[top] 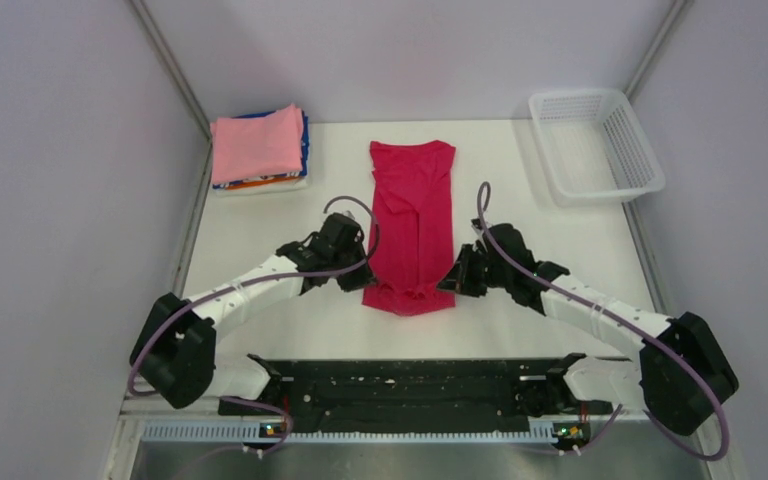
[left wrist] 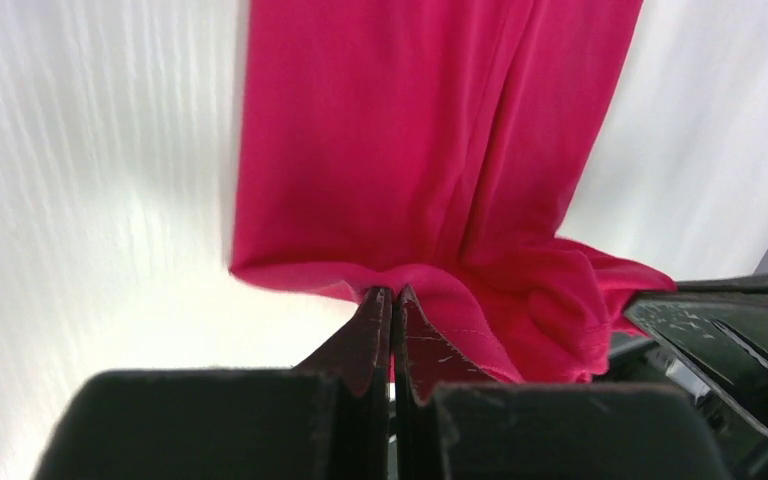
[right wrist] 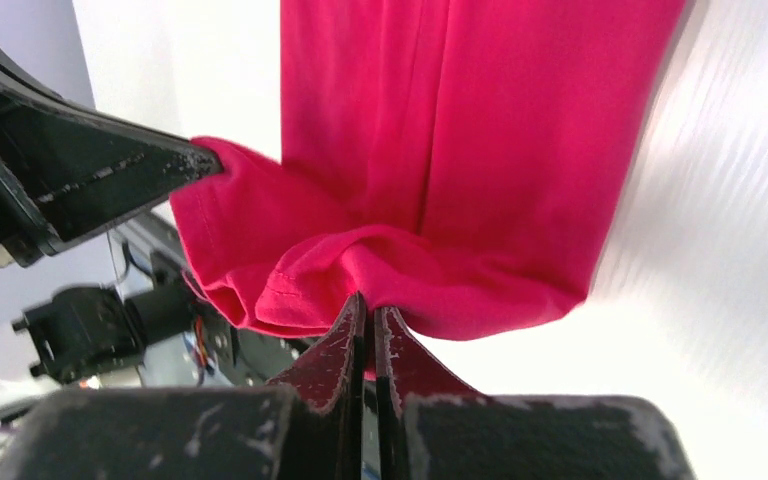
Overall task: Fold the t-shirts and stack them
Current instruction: Fold the folded rectangular tshirt in 1/3 of the way
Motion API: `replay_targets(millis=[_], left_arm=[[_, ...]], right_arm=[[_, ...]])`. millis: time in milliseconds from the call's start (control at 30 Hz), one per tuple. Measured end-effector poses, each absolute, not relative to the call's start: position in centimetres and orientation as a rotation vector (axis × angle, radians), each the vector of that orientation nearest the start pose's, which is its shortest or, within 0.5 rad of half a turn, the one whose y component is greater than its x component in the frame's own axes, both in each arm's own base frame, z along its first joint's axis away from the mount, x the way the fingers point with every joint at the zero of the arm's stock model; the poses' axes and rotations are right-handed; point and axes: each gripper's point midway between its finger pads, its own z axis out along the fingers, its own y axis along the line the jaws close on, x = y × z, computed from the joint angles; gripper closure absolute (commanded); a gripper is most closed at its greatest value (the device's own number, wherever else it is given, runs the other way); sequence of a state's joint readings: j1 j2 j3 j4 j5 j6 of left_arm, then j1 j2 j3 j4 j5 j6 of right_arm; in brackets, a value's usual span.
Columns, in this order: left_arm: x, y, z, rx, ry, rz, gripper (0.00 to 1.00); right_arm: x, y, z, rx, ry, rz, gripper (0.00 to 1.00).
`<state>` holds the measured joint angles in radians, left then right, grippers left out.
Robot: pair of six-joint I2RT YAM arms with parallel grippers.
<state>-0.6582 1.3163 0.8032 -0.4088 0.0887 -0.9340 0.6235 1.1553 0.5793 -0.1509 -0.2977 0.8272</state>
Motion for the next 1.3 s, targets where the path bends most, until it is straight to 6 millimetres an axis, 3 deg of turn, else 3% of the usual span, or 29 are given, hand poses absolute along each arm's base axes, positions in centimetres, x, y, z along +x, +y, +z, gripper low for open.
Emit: replay_targets(millis=[200, 567, 767, 1033, 1067, 1133, 1167, 1233, 1300], left_arm=[[27.2, -22.7, 8.9, -0.400, 2.625, -0.693, 1.00], [35.5, -22.9, 10.2, -0.366, 2.568, -0.669, 1.00], [38.4, -22.4, 9.0, -0.371, 2.584, -0.647, 1.00], [41.3, -22.1, 7.1, -0.404, 2.606, -0.629, 0.99], [41.5, -22.1, 6.8, -0.408, 2.611, -0.629, 0.96], [41.9, -22.0, 6.2, -0.417, 2.620, -0.628, 0.75], [42.1, -21.9, 5.9, -0.423, 2.624, -0.629, 0.67], [42.7, -21.9, 5.6, -0.432, 2.625, -0.634, 0.55], [43.4, -21.8, 5.6, -0.435, 2.620, -0.640, 0.49]], right_arm=[[25.4, 23.8, 10.6, 0.152, 2.443, 1.000, 1.00], [32.3, 23.3, 10.0, 0.191, 2.409, 0.997, 1.00], [35.3, 22.7, 10.1, 0.201, 2.377, 1.002, 1.00], [37.9, 22.6, 8.0, 0.223, 2.400, 1.023, 1.00], [38.1, 22.7, 7.6, 0.225, 2.407, 1.024, 1.00], [38.5, 22.8, 7.0, 0.224, 2.420, 1.024, 0.95], [38.8, 22.8, 6.7, 0.226, 2.424, 1.024, 0.89], [39.2, 22.8, 6.3, 0.233, 2.429, 1.020, 0.64], [39.5, 22.5, 6.0, 0.242, 2.432, 1.006, 0.55]])
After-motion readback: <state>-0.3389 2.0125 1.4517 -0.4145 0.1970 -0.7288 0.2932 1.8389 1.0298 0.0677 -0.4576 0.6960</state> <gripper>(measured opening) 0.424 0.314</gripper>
